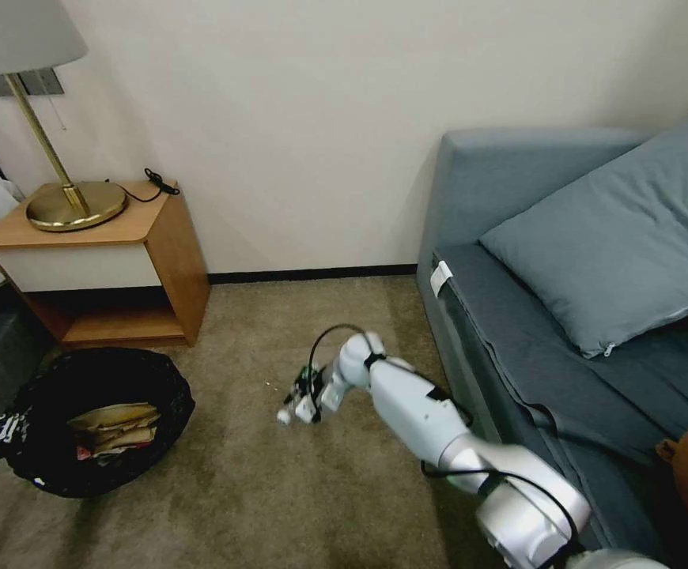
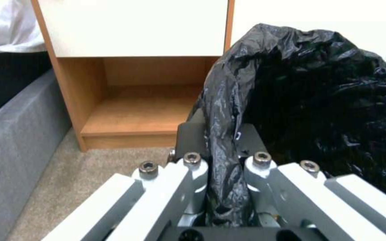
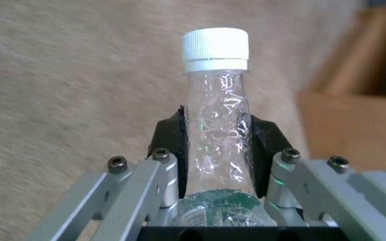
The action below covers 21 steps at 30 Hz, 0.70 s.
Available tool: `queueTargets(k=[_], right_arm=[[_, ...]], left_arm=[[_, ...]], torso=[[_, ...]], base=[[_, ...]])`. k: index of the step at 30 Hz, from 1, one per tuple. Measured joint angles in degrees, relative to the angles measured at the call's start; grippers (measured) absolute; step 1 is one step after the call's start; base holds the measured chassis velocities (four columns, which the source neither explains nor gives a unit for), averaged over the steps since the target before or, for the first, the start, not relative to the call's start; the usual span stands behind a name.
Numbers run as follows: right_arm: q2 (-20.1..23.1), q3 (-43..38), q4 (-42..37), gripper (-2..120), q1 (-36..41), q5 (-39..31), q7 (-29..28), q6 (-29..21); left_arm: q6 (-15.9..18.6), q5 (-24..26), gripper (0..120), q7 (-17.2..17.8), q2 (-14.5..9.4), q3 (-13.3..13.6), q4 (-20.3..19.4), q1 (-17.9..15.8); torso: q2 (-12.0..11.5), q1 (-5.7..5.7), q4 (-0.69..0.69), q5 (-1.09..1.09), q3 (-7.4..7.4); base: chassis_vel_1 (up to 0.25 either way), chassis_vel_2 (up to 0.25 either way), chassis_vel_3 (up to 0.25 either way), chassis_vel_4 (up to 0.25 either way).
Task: Pick up the trash bin, then pick up the garbage on the floor and place it into the trash bin.
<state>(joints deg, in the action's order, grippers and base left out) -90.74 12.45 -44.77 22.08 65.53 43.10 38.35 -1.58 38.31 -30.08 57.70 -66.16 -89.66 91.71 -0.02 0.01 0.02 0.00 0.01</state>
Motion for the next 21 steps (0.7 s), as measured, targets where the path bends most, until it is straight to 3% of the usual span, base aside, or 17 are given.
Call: queueTargets(k=[2, 5, 7, 8, 9, 10, 13, 14, 15, 16, 18, 19, 21], right_arm=[[1.13, -2.11, -0.58, 25, -2.59, -6.11, 0.6, 0.13], [1.72, -2.76, -0.91, 25, -3.45, -9.35, 0.9, 0.16], [3.6, -3.93, -1.22, 25, -5.71, -19.7, 1.74, -0.06], [3.6, -3.93, -1.22, 25, -5.71, -19.7, 1.74, -0.06], [5.38, -2.82, -1.21, 25, -6.54, -29.49, 2.5, -0.82], [5.38, -2.82, -1.21, 25, -6.54, -29.49, 2.5, -0.82], [10.7, 4.04, -4.95, 25, -7.92, -60.86, 2.17, -3.69], [10.7, 4.04, -4.95, 25, -7.92, -60.86, 2.17, -3.69], [12.45, 6.88, -8.53, 25, -8.44, -70.23, 0.25, -5.89], [12.45, 6.88, -8.53, 25, -8.44, -70.23, 0.25, -5.89], [14.25, 10.87, -13.66, 25, -9.68, -82.1, -2.91, -9.33], [14.25, 10.87, -13.66, 25, -9.68, -82.1, -2.91, -9.33], [15.28, 14.31, -18.04, 25, -11.22, -92.19, -5.3, -12.1]], left_arm=[[0.0, 0.29, 4, 0.48, -0.17, 0.33, 0.01, -0.3], [-0.04, 0.47, 4, 0.74, -0.25, 0.5, 0.09, -0.48], [-0.51, 0.65, 4, 1.42, -0.4, 1.12, 0.46, -1.01], [-0.51, 0.65, 4, 1.42, -0.4, 1.12, 0.46, -1.01], [-0.7, 0.84, 4, 1.95, -0.43, 1.57, 0.48, -1.27], [-0.7, 0.84, 4, 1.95, -0.43, 1.57, 0.48, -1.27], [-0.87, 1.46, 4, 3.18, -0.11, 2.64, -0.55, -1.53], [-0.87, 1.46, 4, 3.18, -0.11, 2.64, -0.55, -1.53], [-0.87, 1.82, 4, 3.72, 0.18, 3.08, -1.47, -1.47], [-0.87, 1.82, 4, 3.72, 0.18, 3.08, -1.47, -1.47], [-0.73, 2.41, 4, 4.79, 0.98, 3.58, -3.51, -1.14], [-0.73, 2.41, 4, 4.79, 0.98, 3.58, -3.51, -1.14], [-0.62, 2.99, 4, 5.91, 1.59, 3.96, -4.82, -0.98]], torso=[[0.0, 0.0, -0.03, 0.0, 0.0], [0.01, 0.0, -0.03, 0.0, 0.0], [0.02, 0.0, -0.02, -0.01, -0.01], [0.02, 0.0, -0.02, -0.01, -0.01], [0.02, 0.0, -0.03, 0.01, -0.01], [0.02, 0.0, -0.03, 0.01, -0.01], [0.02, 0.0, -0.04, 0.0, 0.0], [0.02, 0.0, -0.04, 0.0, 0.0], [0.02, 0.0, -0.03, 0.01, -0.01], [0.02, 0.0, -0.03, 0.01, -0.01], [0.02, 0.0, -0.03, 0.01, -0.01], [0.02, 0.0, -0.03, 0.01, -0.01], [0.02, 0.0, -0.02, 0.0, -0.01]], base=[[0.0, 0.0, 0.0, 0.0], [0.0, 0.0, 0.0, 0.0], [0.0, 0.0, 0.0, 0.0], [0.0, 0.0, 0.0, 0.0], [0.0, 0.0, 0.0, 0.0], [0.0, 0.0, 0.0, 0.0], [0.0, 0.0, 0.0, 0.0], [0.0, 0.0, 0.0, 0.0], [0.0, 0.0, 0.0, 0.0], [0.0, 0.0, 0.0, 0.0], [0.0, 0.0, 0.0, 0.0], [0.0, 0.0, 0.0, 0.0], [0.0, 0.0, 0.0, 0.0]])
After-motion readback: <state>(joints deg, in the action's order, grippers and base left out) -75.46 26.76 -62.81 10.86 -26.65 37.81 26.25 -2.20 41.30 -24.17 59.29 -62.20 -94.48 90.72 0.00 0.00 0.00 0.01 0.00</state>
